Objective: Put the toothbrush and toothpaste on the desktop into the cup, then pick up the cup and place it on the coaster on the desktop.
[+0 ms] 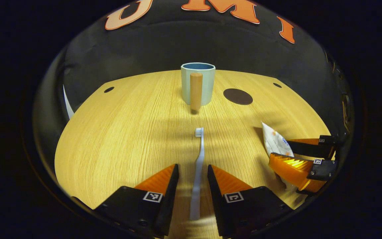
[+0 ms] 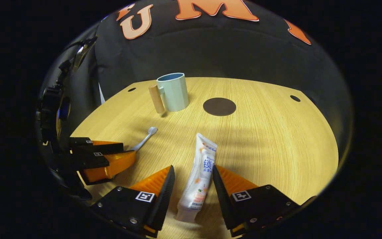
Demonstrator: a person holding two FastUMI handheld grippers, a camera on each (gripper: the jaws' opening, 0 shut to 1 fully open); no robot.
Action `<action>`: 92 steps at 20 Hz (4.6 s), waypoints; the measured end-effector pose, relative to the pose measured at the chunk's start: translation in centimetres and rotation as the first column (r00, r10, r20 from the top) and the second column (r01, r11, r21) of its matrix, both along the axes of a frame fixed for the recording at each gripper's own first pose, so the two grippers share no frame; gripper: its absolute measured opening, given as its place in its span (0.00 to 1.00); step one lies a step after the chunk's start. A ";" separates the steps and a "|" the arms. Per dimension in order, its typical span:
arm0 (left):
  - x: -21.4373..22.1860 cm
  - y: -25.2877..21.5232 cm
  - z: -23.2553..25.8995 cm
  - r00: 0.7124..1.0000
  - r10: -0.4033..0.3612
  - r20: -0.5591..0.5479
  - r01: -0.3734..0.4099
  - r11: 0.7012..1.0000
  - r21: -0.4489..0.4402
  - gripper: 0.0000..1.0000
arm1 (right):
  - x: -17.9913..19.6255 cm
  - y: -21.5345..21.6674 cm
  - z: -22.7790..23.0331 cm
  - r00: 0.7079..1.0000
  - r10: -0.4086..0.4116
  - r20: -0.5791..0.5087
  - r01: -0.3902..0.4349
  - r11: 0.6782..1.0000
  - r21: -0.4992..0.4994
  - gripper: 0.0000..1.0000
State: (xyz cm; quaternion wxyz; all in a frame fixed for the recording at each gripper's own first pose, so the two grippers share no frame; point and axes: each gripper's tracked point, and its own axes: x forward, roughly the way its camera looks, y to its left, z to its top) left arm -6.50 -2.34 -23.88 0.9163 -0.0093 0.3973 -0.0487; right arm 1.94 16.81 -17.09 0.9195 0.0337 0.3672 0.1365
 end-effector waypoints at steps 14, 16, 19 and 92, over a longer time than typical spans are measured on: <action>0.7 -2.1 1.2 1.000 -0.001 0.013 0.001 0.999 -0.042 0.05 | -0.1 -1.6 1.5 0.999 -0.022 0.036 0.020 0.998 0.054 0.12; 1.3 -1.7 1.6 0.998 -0.002 0.062 0.004 0.999 -0.035 0.05 | -0.3 -2.2 2.5 0.998 -0.027 0.050 0.024 0.998 0.066 0.12; 1.9 -0.8 2.1 0.989 0.002 0.150 0.001 1.000 -0.018 0.04 | 0.3 -3.2 4.2 0.993 -0.045 0.109 0.040 0.998 0.053 0.12; 23.6 0.4 5.2 0.765 0.049 0.642 0.063 0.986 -0.151 0.09 | 17.7 -8.7 18.3 0.861 -0.130 0.491 0.071 0.988 0.138 0.12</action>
